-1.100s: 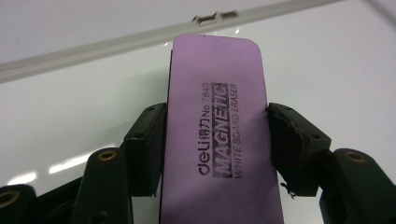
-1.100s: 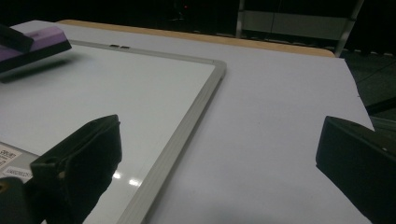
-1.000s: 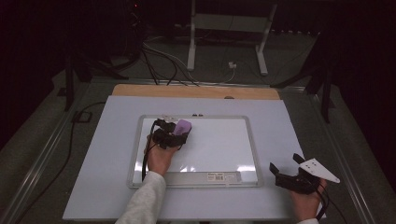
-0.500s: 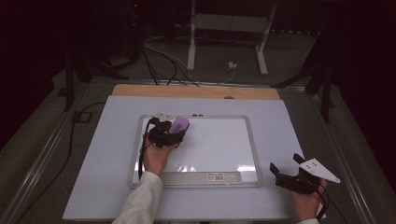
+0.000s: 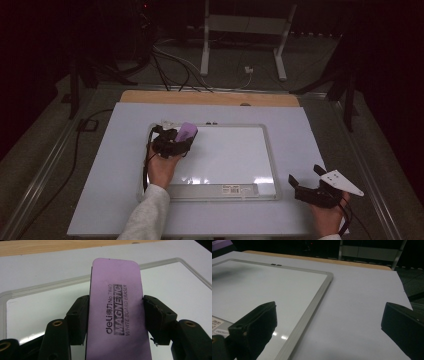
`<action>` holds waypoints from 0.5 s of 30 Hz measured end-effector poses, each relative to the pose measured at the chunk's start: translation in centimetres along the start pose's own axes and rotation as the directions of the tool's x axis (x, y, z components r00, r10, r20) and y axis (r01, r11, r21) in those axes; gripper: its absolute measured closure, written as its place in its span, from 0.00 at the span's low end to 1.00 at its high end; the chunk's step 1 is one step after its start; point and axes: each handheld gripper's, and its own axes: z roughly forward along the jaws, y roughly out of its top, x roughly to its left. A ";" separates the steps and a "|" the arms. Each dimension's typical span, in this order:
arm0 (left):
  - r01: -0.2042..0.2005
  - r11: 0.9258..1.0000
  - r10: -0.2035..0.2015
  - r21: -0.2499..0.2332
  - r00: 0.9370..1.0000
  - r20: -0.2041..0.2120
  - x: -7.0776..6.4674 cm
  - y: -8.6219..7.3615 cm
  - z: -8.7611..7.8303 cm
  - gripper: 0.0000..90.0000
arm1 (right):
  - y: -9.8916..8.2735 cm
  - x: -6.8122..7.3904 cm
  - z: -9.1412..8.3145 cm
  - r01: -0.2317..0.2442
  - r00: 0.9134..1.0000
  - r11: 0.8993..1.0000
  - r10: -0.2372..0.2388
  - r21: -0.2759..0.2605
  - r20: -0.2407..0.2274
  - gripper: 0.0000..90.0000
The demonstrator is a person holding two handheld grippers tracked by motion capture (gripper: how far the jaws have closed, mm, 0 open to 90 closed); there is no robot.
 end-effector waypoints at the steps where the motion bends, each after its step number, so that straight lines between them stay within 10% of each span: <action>1: 0.003 1.000 -0.003 -0.001 1.000 0.000 0.0 0.0 0.0 0.47 | 0.0 0.0 0.0 -0.001 1.000 1.000 0.001 0.001 0.000 0.01; 15: 0.018 1.000 -0.018 -0.004 1.000 -0.011 0.8 -0.4 -0.7 0.47 | 0.0 0.1 0.1 -0.002 1.000 1.000 0.002 0.007 -0.004 0.01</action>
